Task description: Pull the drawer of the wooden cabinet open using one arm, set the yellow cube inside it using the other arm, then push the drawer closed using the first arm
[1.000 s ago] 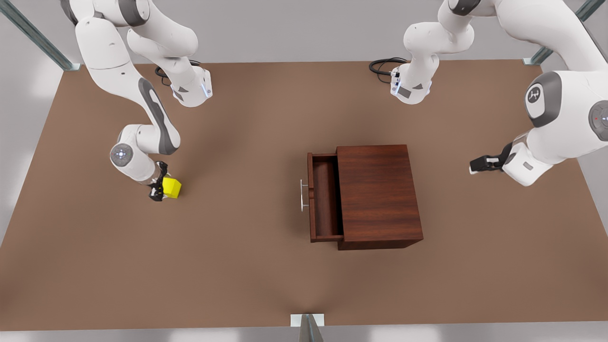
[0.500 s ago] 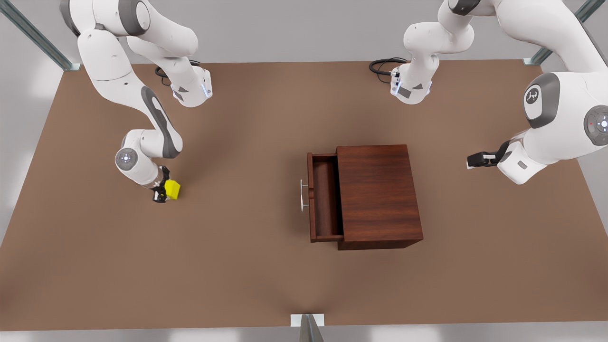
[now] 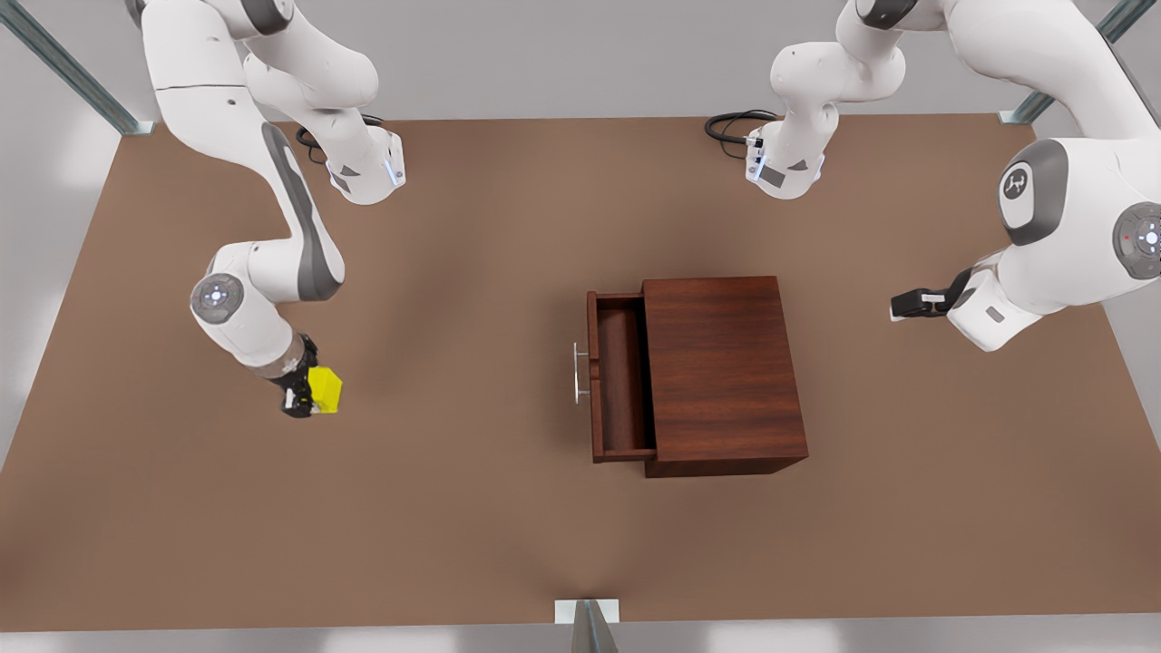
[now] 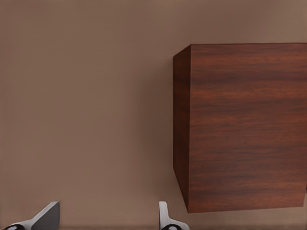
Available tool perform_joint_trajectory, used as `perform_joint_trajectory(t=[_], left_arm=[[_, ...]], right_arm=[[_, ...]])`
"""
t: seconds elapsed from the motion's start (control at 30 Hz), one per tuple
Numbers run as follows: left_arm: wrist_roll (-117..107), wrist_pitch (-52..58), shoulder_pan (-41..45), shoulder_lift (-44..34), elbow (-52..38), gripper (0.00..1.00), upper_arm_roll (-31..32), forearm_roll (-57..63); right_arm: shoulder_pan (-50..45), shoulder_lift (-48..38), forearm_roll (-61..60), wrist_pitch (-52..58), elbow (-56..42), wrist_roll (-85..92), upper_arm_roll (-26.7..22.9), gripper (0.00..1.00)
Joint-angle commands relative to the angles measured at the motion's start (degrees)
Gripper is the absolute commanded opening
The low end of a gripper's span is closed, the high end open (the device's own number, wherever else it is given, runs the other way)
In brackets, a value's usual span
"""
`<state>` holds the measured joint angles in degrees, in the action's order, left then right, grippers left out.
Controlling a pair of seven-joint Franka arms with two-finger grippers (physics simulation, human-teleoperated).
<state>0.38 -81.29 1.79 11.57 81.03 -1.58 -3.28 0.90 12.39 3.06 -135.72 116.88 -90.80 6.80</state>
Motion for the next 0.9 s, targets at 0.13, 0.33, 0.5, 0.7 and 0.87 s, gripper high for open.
perform_joint_trajectory(t=[0.13,0.33,0.5,0.7,0.87], left_arm=[[0.85,-0.01,0.4,-0.05,0.45,1.0,0.0,0.11],[0.67,-0.1,0.49,-0.05,0.36,1.0,0.0,0.02],[0.67,1.22,0.58,-1.29,0.71,1.0,0.7,-0.06],[0.67,2.1,0.49,-1.37,0.71,1.0,0.52,-0.06],[0.67,2.71,0.23,-1.37,0.62,1.0,0.53,-0.33]], right_arm=[[-9.25,3.78,-1.48,24.36,-15.71,-11.94,0.67,0.53],[-20.15,13.1,-1.39,37.89,-36.1,-20.38,0.67,0.53],[-27.17,20.04,-1.13,45.19,-50.16,-27.49,0.59,0.53],[-36.85,33.05,-0.78,44.67,-65.02,-40.51,-0.38,0.53],[-40.8,37.79,-0.78,43.79,-70.91,-46.48,-0.47,0.53]])
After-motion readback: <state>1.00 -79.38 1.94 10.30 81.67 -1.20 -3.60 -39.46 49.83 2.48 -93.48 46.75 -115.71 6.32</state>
